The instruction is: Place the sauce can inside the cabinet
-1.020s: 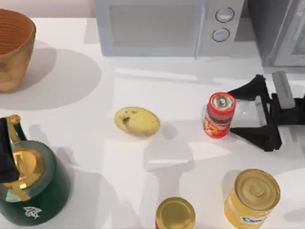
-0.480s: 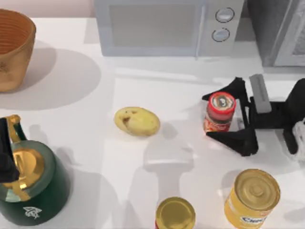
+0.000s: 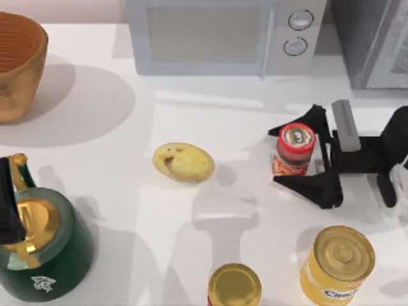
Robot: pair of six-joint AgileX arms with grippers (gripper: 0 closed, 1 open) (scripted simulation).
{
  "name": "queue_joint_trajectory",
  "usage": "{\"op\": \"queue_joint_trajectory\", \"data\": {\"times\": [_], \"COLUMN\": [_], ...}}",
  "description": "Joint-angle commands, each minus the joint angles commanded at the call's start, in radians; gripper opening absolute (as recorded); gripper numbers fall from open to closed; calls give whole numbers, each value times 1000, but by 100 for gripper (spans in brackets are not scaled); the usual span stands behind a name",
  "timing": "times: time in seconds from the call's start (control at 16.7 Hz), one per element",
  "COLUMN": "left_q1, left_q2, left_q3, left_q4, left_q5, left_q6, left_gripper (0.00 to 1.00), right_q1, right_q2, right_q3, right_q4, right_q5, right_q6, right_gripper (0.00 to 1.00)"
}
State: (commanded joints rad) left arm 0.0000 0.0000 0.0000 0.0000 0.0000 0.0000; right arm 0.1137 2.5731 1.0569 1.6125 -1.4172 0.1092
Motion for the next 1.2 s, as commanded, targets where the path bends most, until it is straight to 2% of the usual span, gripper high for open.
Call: {"op": "queue_joint_trajectory", "data": {"times": [0.66,1.2], "left_q1": [0,0], "left_q2": [0,0], "left_q3": [0,0], "left_q4": [0,0], "left_q5": [0,0], "left_q6": [0,0], "left_gripper": [100,100], "right_q1": [0,-3], "right_q2": [0,-1], "right_q3": [0,1], "right_q4": [0,0], "right_q5": [0,0], "right_q6": [0,1], "right_gripper": [2,0]}}
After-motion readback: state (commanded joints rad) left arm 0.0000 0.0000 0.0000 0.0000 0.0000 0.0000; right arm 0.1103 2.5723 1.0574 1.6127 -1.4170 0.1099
